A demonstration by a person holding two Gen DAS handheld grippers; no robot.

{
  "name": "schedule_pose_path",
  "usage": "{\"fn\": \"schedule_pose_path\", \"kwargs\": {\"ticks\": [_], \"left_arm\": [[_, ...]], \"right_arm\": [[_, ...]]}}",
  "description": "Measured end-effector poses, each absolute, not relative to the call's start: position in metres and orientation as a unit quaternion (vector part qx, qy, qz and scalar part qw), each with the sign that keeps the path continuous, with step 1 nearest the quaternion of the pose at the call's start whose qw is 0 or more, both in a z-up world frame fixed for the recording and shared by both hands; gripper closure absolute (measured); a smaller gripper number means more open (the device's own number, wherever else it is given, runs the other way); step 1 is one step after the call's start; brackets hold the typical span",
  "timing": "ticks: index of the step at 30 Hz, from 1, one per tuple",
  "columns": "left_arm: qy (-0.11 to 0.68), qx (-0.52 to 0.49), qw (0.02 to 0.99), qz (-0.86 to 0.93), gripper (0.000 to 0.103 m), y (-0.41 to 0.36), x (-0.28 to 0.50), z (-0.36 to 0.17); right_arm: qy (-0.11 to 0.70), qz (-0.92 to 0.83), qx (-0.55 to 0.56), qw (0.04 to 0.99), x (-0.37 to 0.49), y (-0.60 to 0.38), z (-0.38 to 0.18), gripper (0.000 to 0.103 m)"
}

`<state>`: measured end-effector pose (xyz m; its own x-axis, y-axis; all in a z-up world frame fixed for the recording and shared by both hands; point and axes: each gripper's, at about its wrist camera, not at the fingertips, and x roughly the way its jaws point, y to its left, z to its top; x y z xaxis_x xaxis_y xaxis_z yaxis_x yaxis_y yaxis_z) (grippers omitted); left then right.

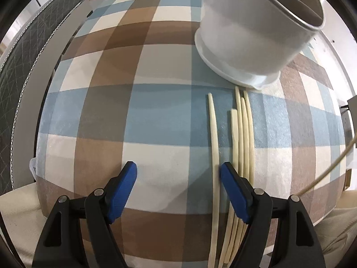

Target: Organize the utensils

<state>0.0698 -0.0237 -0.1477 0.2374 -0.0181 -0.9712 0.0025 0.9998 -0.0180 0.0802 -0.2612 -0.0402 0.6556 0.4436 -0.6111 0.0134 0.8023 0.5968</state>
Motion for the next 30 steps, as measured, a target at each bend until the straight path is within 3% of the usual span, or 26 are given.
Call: {"fn": "schedule_pose_path", "kwargs": {"ticks": [5,13,15,17,30], "left_arm": [[0.615,-0.003,0.789,-0.011,0.033,-0.029,0.083,-0.149],[0.604,0.03,0.795,-0.056,0.073,-0.057,0.103,-0.142],[0.602,0.031,0.795,-0.063,0.092,-0.061,0.107,-0.142],[0.602,0.026,0.794,-0.074,0.102,-0.066,0.111,-0.141],[0.527,-0.022,0.842,-0.113,0.103,-0.057,0.109,-0.088]], "right_arm": [[0.397,0.125,0.281,0.865,0.08,-0.261,-0.04,0.099],[0.404,0.12,0.271,0.865,0.085,-0.256,-0.045,0.1],[0.407,0.118,0.269,0.865,0.088,-0.254,-0.047,0.1],[0.41,0.118,0.264,0.865,0.091,-0.249,-0.048,0.099],[0.401,0.128,0.224,0.879,0.091,-0.233,-0.041,0.1]]}}
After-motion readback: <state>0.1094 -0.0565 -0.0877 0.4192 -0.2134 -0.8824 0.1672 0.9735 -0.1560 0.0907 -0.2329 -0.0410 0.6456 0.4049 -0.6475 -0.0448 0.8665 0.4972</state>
